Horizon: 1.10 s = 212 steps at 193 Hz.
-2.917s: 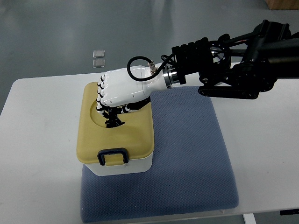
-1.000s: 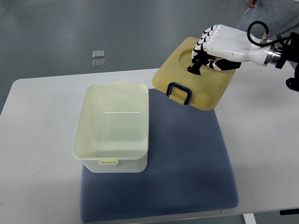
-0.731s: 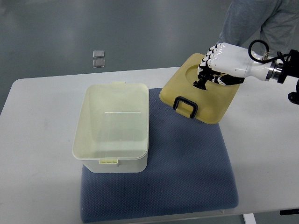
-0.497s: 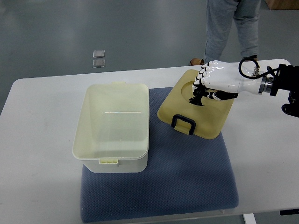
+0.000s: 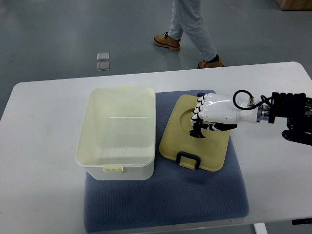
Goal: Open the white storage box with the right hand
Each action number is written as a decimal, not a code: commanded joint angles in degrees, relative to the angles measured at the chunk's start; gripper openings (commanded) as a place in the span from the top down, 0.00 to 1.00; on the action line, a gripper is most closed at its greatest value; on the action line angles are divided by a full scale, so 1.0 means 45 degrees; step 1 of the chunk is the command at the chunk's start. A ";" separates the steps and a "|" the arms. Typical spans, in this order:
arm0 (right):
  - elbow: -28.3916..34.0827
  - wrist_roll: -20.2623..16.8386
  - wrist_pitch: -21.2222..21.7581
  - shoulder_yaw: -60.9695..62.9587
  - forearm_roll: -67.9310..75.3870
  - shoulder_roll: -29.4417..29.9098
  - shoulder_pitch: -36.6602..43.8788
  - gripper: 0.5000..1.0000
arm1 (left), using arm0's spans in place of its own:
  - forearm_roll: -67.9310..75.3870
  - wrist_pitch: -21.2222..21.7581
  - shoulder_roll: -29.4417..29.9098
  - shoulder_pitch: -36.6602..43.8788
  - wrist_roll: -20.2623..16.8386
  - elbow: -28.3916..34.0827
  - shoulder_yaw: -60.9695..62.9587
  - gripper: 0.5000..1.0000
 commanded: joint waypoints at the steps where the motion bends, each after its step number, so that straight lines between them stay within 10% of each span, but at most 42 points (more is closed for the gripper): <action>1: -0.0120 0.0001 0.0000 -0.0003 0.0015 0.0000 -0.0057 0.41 | 0.0000 0.0002 0.0000 0.0000 0.0000 -0.0019 0.0000 0.00; 134: -0.0335 0.0001 0.0000 0.3297 0.1089 -0.0683 0.0841 0.32 | 0.0000 0.0002 0.0000 0.0000 0.0000 0.0000 0.0000 0.00; 212: -0.0276 0.0001 0.7015 1.0131 0.8041 0.0117 -0.1306 0.33 | 0.0000 0.0002 0.0000 0.0000 0.0000 0.0000 0.0000 0.00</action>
